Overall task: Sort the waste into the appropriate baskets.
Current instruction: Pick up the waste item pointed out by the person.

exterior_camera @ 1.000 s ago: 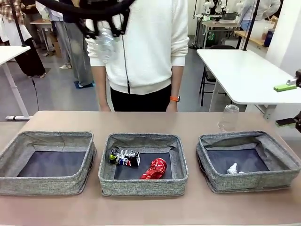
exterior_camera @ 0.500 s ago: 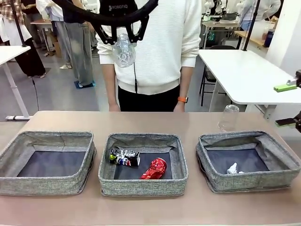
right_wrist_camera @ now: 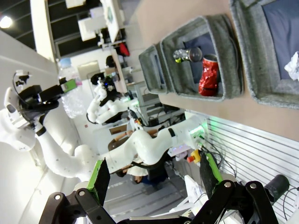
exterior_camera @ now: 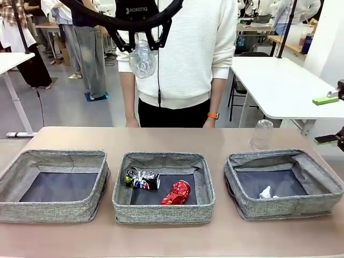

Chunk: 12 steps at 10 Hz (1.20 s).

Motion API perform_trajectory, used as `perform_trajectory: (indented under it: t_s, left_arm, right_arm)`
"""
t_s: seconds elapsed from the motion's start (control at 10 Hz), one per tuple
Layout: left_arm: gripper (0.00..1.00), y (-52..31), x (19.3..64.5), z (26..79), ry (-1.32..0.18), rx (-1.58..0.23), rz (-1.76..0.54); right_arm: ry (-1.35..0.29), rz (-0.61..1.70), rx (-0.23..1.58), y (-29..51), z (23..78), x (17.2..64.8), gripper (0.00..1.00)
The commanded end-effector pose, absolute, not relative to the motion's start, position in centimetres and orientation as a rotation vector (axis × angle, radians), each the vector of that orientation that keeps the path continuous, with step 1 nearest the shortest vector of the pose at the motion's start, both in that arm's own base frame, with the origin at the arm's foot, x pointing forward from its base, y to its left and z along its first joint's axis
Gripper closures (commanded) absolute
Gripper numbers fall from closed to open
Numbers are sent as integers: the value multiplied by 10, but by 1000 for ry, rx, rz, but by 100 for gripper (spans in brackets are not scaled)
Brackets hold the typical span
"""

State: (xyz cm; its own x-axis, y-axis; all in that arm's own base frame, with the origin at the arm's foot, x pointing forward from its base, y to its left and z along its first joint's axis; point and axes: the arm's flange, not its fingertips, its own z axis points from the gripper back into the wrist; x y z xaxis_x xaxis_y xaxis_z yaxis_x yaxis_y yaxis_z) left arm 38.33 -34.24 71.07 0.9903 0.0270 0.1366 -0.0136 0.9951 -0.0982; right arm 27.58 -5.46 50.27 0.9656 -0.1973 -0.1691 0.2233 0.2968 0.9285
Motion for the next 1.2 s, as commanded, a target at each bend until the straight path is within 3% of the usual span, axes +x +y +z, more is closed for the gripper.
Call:
perform_trajectory:
  t_s: [0.0,0.3,0.4,0.5,1.1]
  left_arm:
    - [78,-342,383,711,-138,-97,20]
    - [78,-360,382,747,-235,-246,85]
    - [78,-359,383,748,-185,-226,135]
    - [78,-353,382,738,-216,-197,44]
    - [78,-353,382,738,-216,-197,44]
  right_arm:
    - [3,-270,1246,-54,504,279,0]
    - [3,-270,1246,-54,504,279,0]
    - [3,-270,1246,-54,504,279,0]
    - [3,-270,1246,-54,504,279,0]
    - [3,-270,1246,-54,504,279,0]
